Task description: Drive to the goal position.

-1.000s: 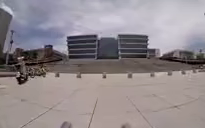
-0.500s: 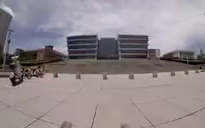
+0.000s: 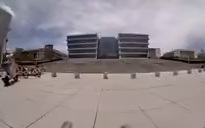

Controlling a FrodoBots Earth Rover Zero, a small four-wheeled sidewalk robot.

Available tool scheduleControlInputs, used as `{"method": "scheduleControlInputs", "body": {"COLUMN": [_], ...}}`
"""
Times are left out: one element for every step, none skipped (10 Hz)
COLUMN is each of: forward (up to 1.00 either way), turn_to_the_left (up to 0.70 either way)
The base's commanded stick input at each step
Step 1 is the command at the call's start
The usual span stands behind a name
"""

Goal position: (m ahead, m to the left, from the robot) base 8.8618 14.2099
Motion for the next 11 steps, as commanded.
{"method": "scheduleControlInputs", "body": {"forward": [0.70, 0.70, 0.70, 0.70, 0.70, 0.70, 0.70, 0.70, 0.70, 0.70, 0.70], "turn_to_the_left": [0.00, 0.00, 0.00, 0.00, 0.00, 0.00, 0.00, 0.00, 0.00, 0.00, 0.00]}}
